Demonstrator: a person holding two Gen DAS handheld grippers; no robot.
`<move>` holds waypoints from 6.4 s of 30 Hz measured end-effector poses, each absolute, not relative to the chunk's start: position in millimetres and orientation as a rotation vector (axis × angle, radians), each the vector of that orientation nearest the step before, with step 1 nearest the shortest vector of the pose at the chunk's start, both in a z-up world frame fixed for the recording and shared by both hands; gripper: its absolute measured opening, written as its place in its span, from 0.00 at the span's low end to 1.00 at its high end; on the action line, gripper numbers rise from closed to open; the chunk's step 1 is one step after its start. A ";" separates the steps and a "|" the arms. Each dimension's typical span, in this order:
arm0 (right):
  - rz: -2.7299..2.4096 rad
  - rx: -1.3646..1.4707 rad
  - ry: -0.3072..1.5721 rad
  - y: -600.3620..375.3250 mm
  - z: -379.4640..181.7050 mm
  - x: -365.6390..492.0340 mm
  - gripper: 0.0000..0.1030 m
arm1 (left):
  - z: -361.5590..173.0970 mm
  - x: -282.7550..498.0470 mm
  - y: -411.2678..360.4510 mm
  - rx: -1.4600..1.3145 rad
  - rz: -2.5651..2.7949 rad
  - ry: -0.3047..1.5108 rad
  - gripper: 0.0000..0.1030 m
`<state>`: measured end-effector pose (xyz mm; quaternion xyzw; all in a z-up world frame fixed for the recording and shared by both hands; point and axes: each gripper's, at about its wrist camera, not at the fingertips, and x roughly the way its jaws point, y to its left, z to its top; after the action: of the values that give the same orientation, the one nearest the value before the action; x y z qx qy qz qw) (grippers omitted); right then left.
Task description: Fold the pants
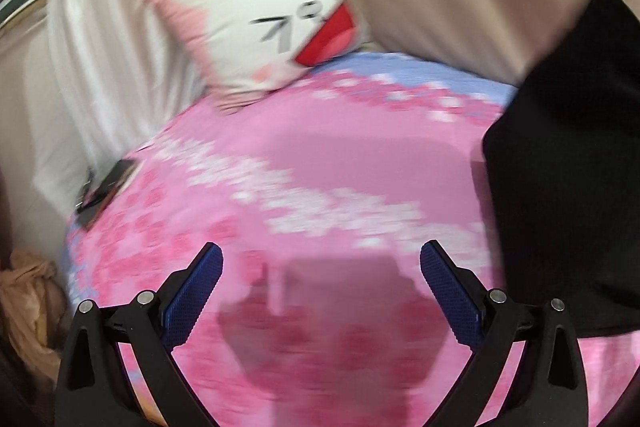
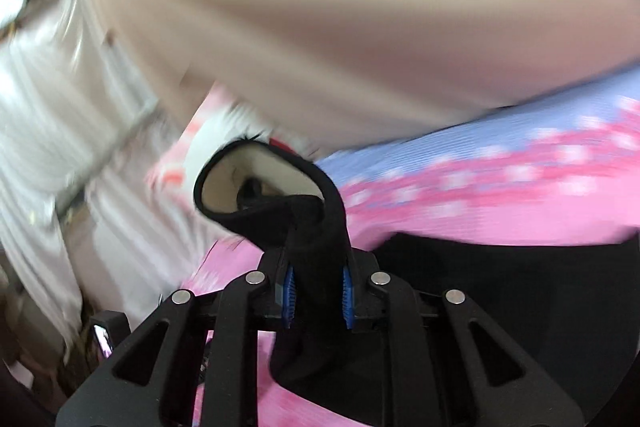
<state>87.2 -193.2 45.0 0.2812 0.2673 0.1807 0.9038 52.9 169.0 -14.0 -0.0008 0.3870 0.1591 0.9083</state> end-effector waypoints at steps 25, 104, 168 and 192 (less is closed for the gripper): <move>0.167 0.700 0.727 -359.6 -60.5 -8.3 0.88 | -39.0 95.6 -25.2 0.213 0.164 0.832 0.95; -0.032 0.403 0.758 -307.0 -27.7 20.1 0.21 | -58.4 81.1 -18.0 0.156 0.079 0.786 0.95; 0.098 0.365 0.751 -309.3 -38.7 -84.2 0.33 | -25.8 38.7 19.7 -0.076 0.089 0.897 0.72; 0.362 -0.322 0.773 -63.5 -43.1 7.1 0.32 | -38.8 40.8 52.5 0.096 0.178 0.899 0.77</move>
<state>7.1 -63.5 -43.1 -0.1555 0.3734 0.1747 0.8977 40.8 52.5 -38.8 0.0465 0.4337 0.0859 0.8957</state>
